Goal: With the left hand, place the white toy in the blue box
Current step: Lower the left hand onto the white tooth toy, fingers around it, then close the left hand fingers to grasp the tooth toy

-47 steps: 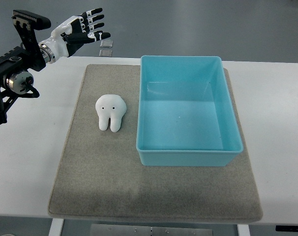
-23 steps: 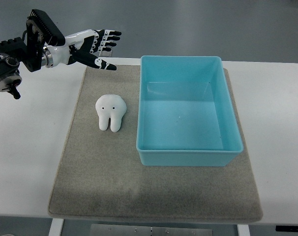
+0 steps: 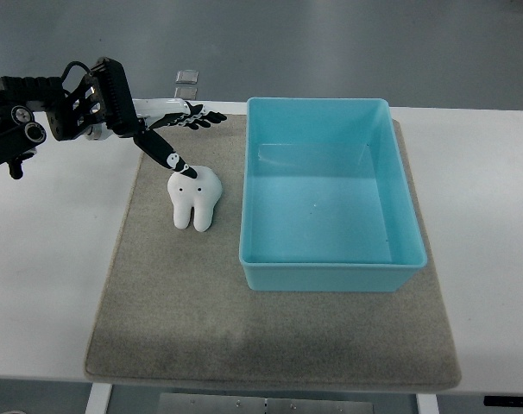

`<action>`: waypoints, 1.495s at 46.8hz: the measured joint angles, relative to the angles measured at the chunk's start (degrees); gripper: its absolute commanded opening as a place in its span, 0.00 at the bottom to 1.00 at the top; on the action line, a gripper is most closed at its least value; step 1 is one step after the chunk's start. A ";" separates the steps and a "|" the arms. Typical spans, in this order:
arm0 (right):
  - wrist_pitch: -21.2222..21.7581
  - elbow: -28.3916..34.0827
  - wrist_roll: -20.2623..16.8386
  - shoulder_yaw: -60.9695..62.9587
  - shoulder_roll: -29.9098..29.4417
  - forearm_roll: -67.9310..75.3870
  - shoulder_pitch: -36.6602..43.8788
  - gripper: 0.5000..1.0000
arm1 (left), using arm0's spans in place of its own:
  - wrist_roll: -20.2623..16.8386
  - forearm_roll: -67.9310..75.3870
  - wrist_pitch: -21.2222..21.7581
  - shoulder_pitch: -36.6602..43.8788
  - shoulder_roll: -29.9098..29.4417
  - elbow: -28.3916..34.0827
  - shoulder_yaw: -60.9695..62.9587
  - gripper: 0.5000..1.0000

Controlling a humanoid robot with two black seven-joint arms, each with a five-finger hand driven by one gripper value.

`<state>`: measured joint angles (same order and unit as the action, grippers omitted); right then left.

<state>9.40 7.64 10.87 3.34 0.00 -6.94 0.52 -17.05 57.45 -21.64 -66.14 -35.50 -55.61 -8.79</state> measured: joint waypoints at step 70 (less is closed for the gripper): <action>0.00 0.00 -0.01 0.00 0.00 0.00 -0.01 0.87 | -0.06 14.16 0.92 -0.28 2.63 -1.54 4.04 0.43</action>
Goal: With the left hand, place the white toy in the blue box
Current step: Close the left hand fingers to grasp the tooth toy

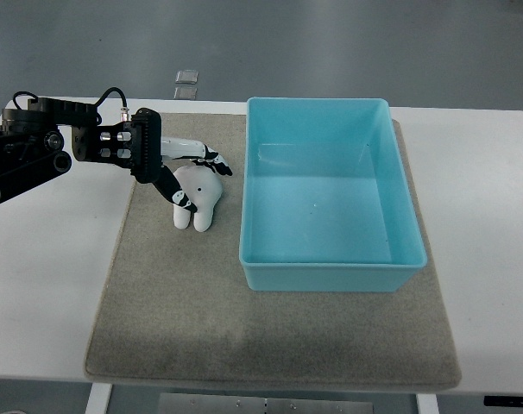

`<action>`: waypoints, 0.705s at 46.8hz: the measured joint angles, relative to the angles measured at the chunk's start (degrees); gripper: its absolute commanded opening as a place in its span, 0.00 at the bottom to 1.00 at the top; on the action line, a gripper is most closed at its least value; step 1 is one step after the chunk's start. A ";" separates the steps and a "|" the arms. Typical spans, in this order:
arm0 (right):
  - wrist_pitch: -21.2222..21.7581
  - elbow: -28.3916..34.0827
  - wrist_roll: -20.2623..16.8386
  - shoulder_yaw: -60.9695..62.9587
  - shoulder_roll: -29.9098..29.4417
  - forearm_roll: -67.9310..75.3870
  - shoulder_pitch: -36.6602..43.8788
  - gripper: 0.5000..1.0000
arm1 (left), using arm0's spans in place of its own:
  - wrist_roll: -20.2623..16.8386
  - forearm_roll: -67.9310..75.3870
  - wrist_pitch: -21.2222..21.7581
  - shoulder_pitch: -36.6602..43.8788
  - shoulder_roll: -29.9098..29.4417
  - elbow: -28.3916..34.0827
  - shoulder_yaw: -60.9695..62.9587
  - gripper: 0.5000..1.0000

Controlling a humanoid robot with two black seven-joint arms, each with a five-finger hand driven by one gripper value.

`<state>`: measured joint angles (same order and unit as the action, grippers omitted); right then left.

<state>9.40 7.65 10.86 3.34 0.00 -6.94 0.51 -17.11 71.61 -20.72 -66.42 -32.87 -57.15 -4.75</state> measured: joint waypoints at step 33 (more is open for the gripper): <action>0.00 0.00 -0.04 0.00 0.00 0.00 0.01 0.87 | 0.23 -0.15 2.10 -0.65 0.00 0.19 -0.53 0.04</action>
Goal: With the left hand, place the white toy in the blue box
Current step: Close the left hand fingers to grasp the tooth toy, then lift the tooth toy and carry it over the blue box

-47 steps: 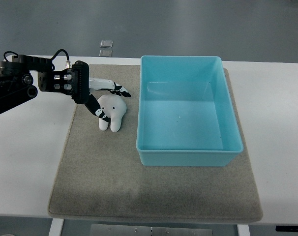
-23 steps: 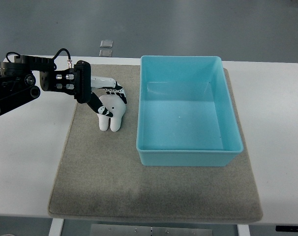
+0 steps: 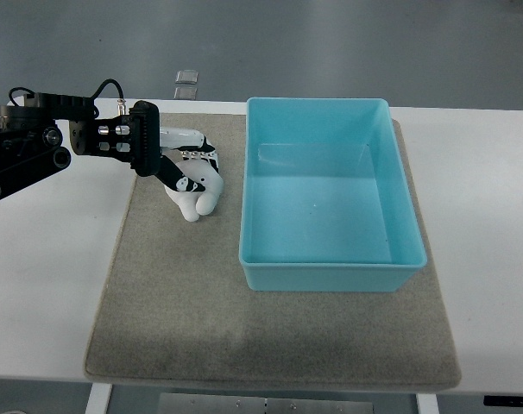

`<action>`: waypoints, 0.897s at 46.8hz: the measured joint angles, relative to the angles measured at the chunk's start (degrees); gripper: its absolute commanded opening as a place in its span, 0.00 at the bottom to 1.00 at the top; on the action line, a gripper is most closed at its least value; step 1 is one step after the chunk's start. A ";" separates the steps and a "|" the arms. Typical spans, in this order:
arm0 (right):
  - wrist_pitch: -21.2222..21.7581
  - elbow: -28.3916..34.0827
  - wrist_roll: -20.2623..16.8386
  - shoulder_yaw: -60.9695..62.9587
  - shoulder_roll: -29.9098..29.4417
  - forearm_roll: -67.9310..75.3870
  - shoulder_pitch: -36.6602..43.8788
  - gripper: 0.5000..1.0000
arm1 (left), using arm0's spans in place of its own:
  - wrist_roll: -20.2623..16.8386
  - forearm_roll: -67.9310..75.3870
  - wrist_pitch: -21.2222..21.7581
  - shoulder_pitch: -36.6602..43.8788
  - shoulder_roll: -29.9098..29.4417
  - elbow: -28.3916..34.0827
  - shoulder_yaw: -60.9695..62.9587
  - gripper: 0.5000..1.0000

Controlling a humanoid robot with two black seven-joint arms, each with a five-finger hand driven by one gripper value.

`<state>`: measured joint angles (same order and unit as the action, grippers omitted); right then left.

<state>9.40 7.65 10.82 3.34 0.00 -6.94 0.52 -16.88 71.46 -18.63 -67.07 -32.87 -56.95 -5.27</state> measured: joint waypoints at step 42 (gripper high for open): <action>0.00 0.00 0.05 0.00 0.00 0.00 -0.02 0.87 | 0.10 -1.15 4.59 -6.90 2.33 -1.16 -5.77 0.09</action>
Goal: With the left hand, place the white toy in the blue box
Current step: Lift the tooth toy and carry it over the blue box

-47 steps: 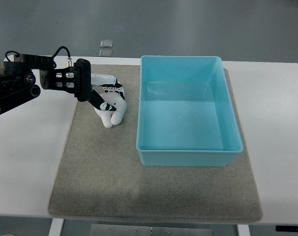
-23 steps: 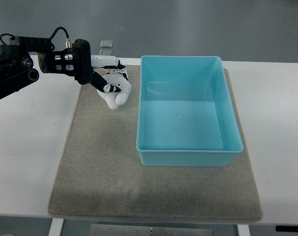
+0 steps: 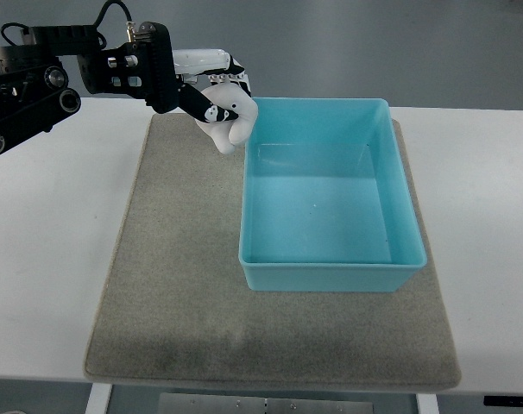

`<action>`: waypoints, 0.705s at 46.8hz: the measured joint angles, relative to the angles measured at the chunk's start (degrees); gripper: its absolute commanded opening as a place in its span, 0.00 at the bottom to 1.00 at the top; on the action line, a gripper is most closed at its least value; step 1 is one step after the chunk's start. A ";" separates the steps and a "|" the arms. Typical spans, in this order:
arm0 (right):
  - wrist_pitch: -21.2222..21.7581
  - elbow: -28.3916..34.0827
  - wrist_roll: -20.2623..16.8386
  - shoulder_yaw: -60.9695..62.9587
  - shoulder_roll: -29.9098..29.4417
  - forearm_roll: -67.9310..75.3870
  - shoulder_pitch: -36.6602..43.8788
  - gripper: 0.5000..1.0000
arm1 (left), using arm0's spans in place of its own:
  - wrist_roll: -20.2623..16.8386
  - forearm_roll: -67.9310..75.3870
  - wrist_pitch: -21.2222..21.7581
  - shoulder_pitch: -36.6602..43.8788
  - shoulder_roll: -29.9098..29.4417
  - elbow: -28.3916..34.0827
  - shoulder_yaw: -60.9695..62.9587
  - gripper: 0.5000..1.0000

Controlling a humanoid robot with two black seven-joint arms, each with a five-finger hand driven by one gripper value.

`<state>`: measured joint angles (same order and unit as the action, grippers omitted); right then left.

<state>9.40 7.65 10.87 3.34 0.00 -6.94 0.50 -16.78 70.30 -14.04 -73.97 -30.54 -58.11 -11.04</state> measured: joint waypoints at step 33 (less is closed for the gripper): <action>0.00 0.00 -0.01 0.00 0.00 0.00 0.00 0.87 | 0.52 -1.84 2.53 2.79 9.01 -1.23 0.14 0.25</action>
<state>9.40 7.65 10.86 3.34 0.00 -6.94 0.50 -16.26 68.46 -11.50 -71.18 -21.52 -59.34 -10.90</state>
